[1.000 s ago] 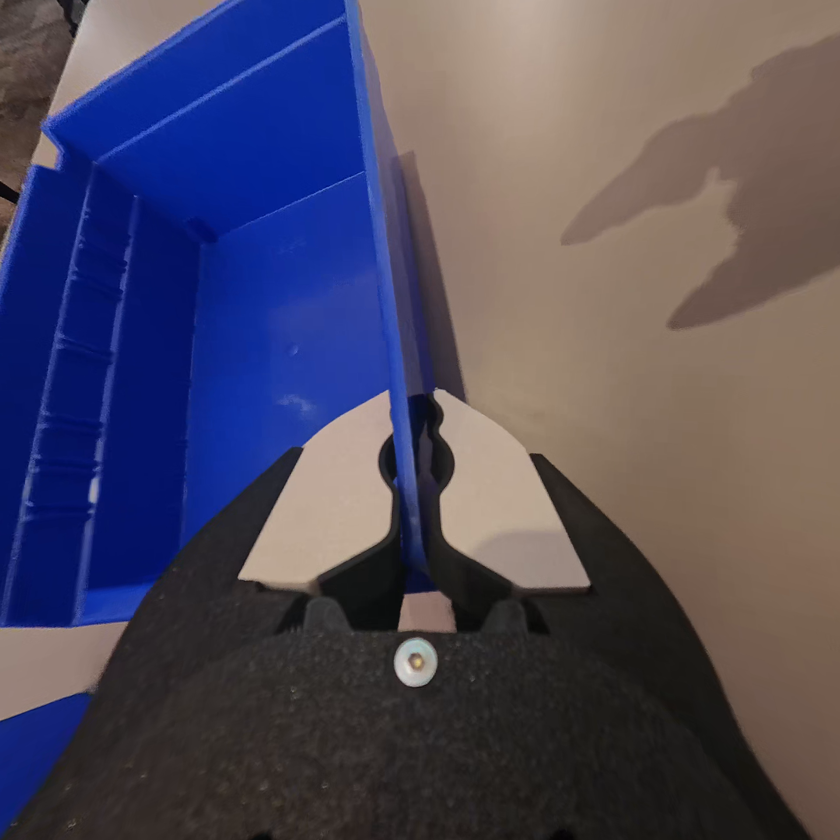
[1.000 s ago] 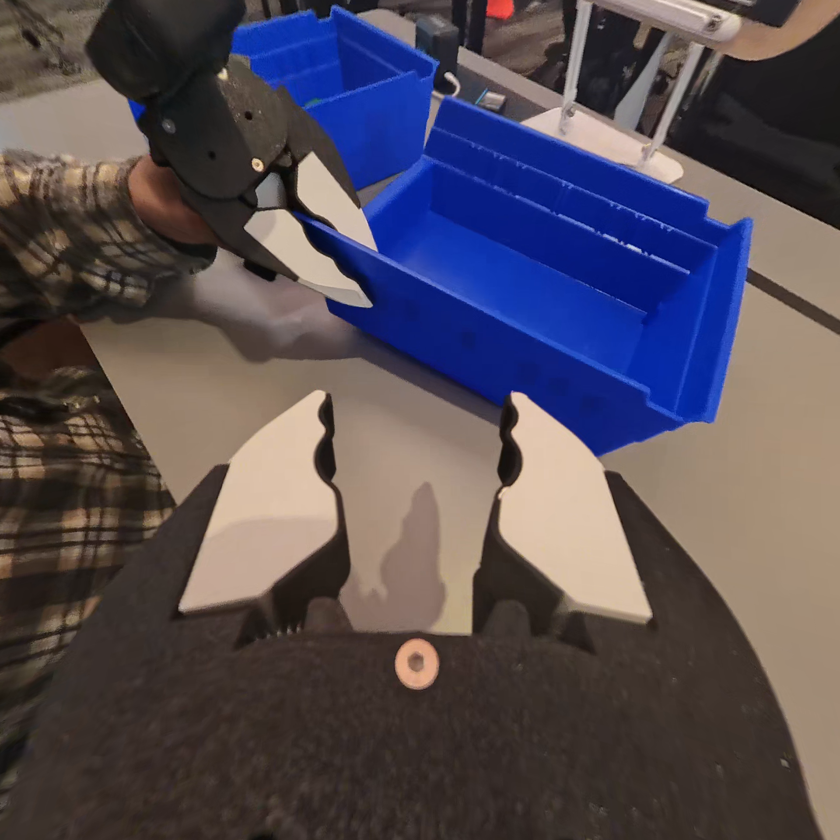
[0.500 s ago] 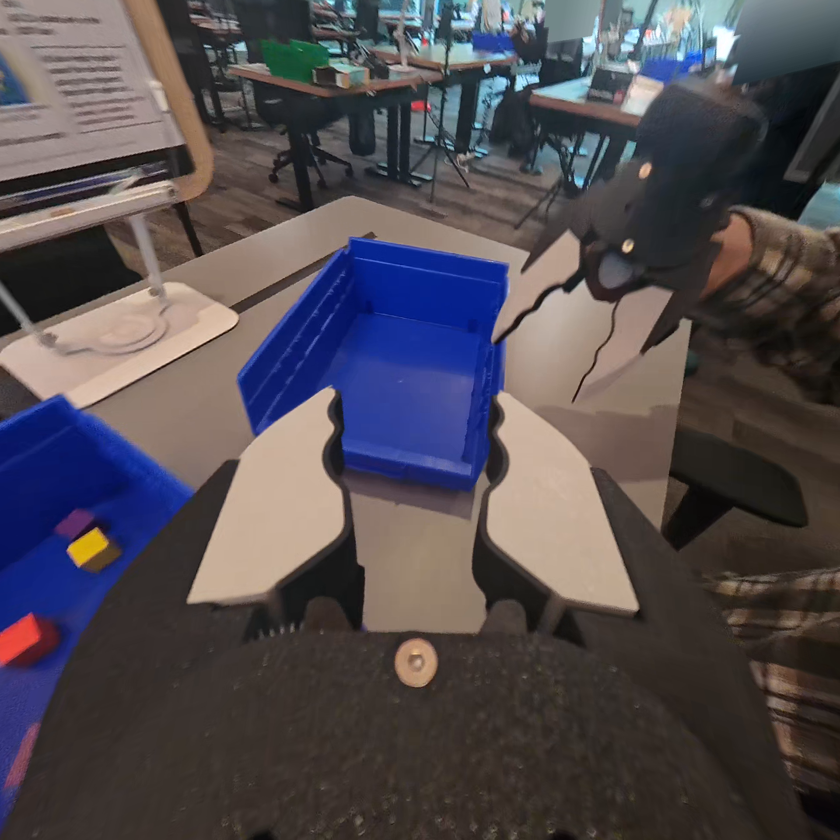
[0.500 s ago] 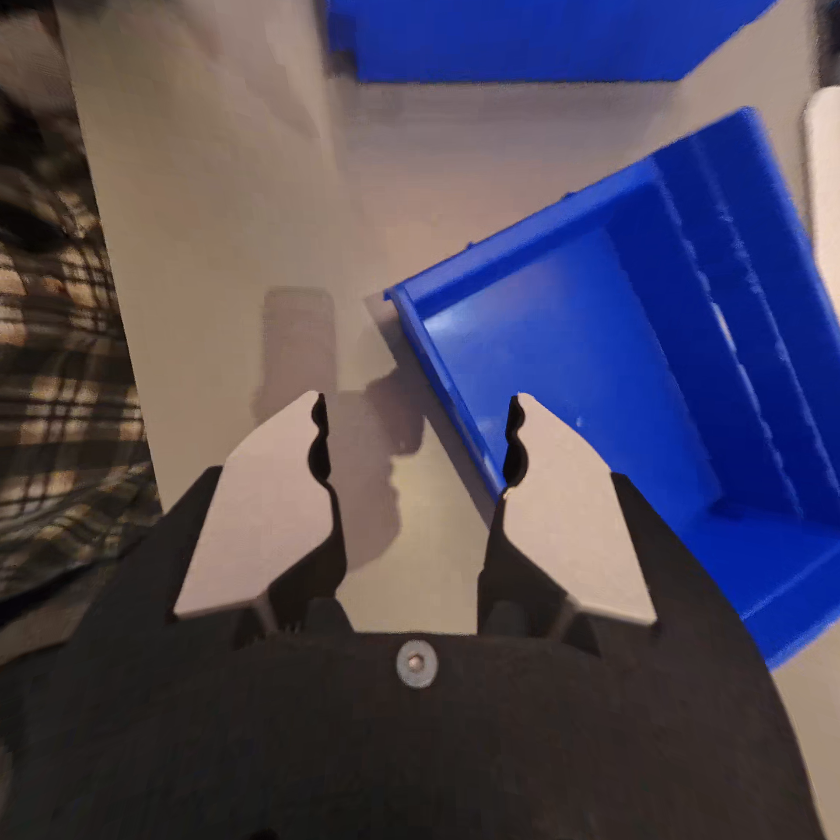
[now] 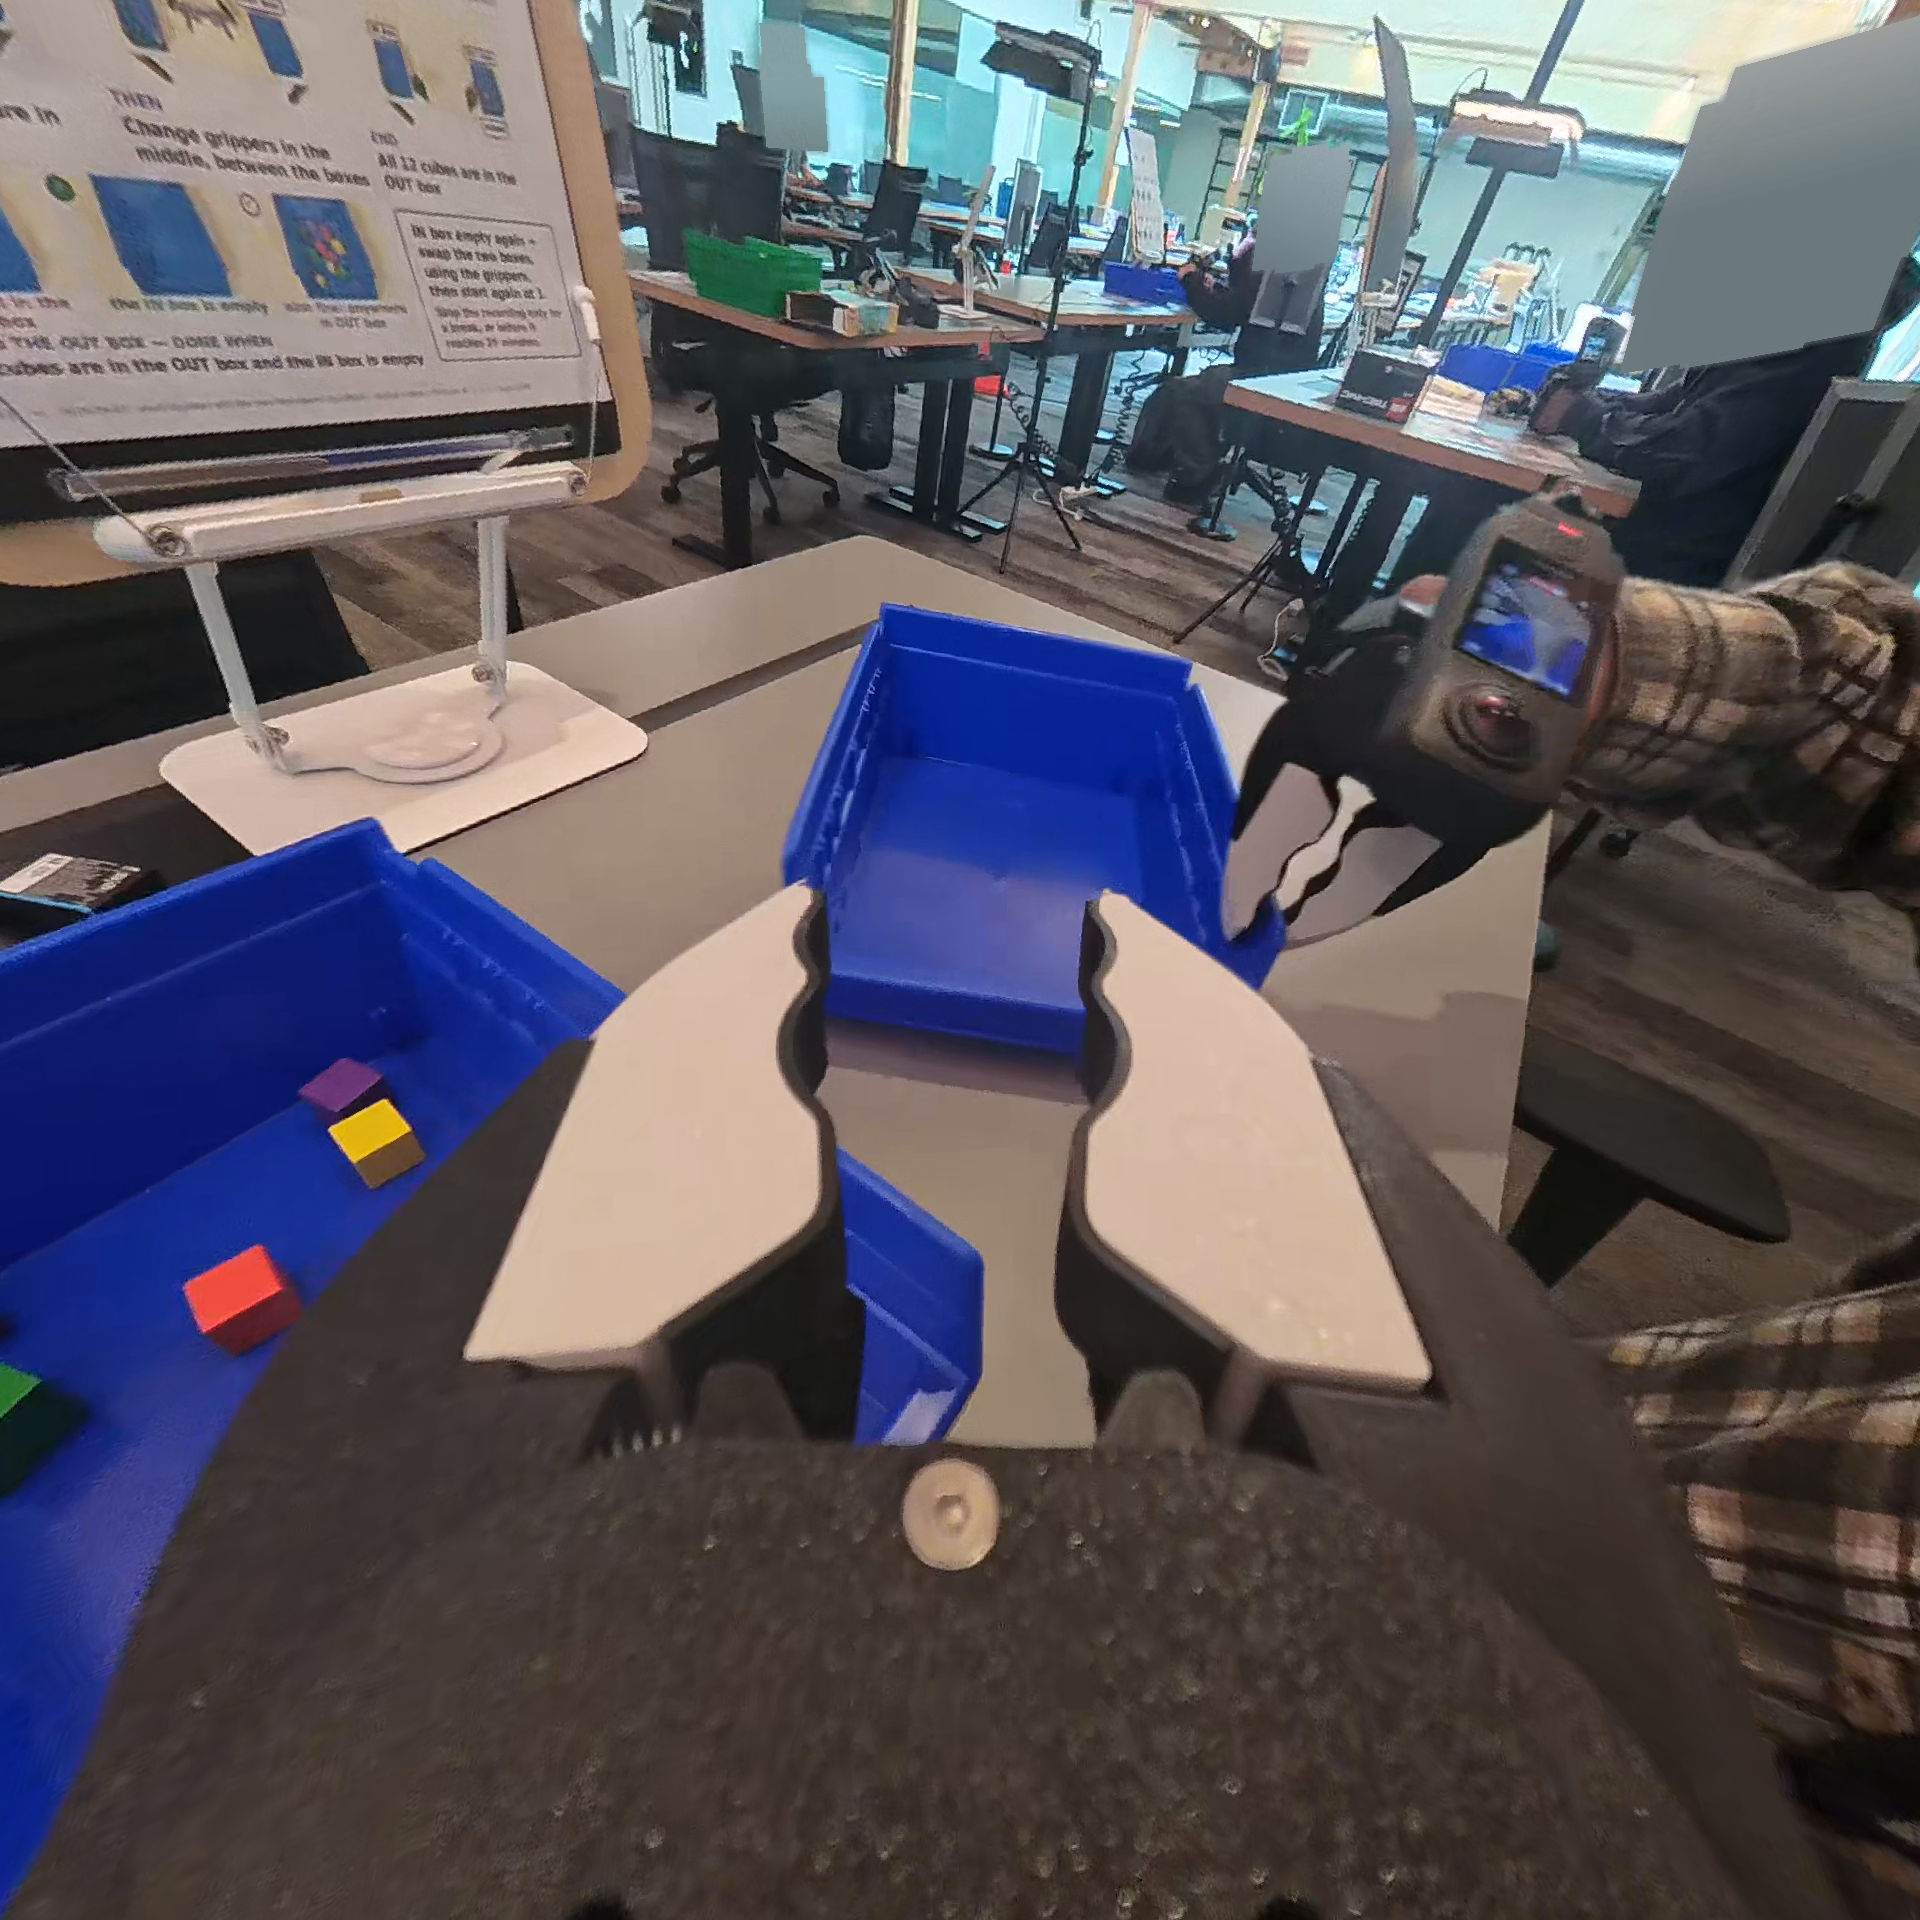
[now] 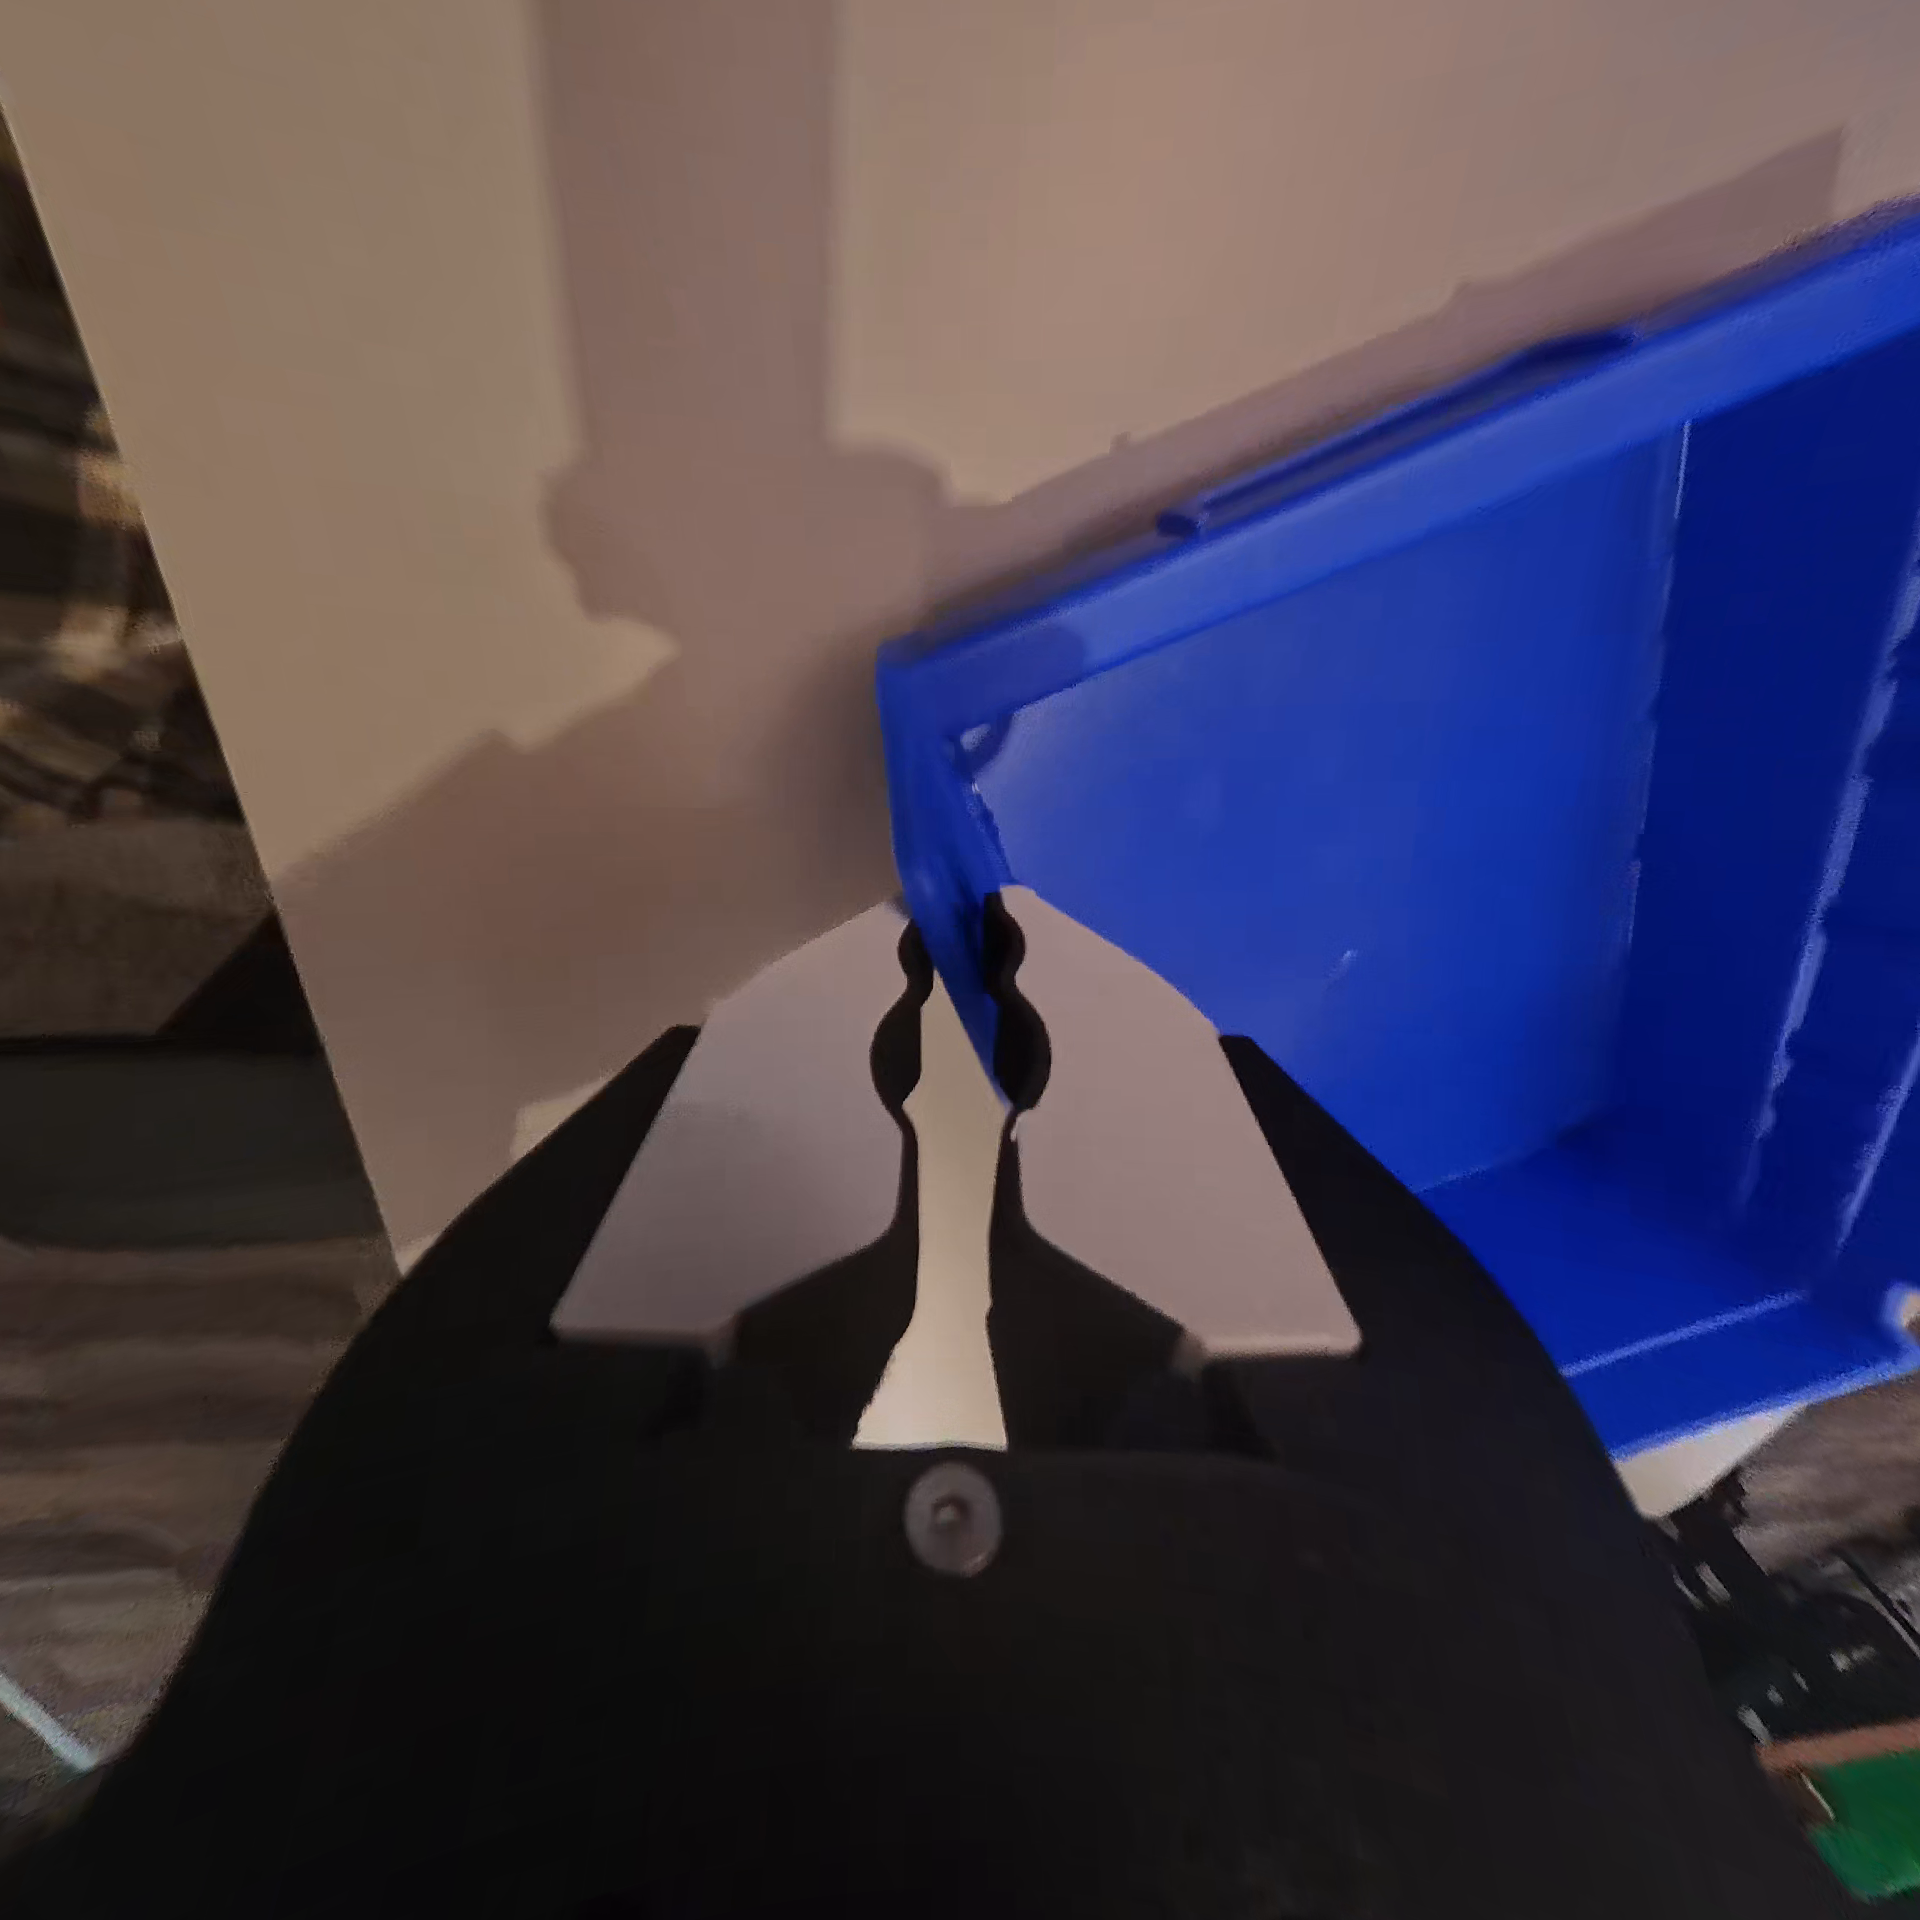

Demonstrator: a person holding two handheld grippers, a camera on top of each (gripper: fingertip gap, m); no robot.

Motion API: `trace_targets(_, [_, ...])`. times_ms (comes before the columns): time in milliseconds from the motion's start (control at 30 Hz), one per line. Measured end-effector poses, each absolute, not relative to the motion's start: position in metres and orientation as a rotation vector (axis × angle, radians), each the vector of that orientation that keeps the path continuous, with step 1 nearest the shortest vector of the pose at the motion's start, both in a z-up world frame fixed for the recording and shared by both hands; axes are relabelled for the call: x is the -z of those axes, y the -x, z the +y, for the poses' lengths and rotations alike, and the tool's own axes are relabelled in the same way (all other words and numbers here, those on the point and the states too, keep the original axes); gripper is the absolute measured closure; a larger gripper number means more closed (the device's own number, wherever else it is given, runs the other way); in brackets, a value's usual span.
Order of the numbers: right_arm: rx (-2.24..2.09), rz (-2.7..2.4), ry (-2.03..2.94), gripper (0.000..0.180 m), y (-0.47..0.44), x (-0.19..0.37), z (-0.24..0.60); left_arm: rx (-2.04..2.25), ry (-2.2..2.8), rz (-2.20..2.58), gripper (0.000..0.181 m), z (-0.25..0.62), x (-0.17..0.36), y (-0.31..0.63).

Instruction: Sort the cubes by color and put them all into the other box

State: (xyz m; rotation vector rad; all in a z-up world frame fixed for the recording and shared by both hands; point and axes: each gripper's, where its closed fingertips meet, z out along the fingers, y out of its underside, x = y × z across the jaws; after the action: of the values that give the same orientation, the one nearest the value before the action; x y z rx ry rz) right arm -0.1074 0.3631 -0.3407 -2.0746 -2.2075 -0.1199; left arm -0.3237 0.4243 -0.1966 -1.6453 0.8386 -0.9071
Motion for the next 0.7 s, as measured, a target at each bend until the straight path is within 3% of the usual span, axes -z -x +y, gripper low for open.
trace_targets(33, [0.157, -2.216, 2.089, 0.170, 0.095, 0.341, 0.359, 0.914, 1.641, 0.831, 0.135, 0.425, 0.196, 0.326])
trace_targets(467, [0.369, -2.040, 2.296, 0.154, -0.091, 0.333, 0.311, 0.824, 1.752, 0.820, 0.128, 0.441, 0.219, 0.334])
trace_targets(500, [0.352, -1.960, 2.365, 0.134, -0.098, 0.330, 0.307, 0.817, 1.754, 0.824, 0.127, 0.440, 0.219, 0.334])
trace_targets(533, [0.307, -1.830, 2.448, 0.099, -0.101, 0.326, 0.306, 0.806, 1.753, 0.830, 0.126, 0.440, 0.219, 0.333])
trace_targets(700, [0.106, -1.219, 2.680, 0.065, -0.110, 0.296, 0.317, 0.782, 1.745, 0.840, 0.124, 0.439, 0.218, 0.331])
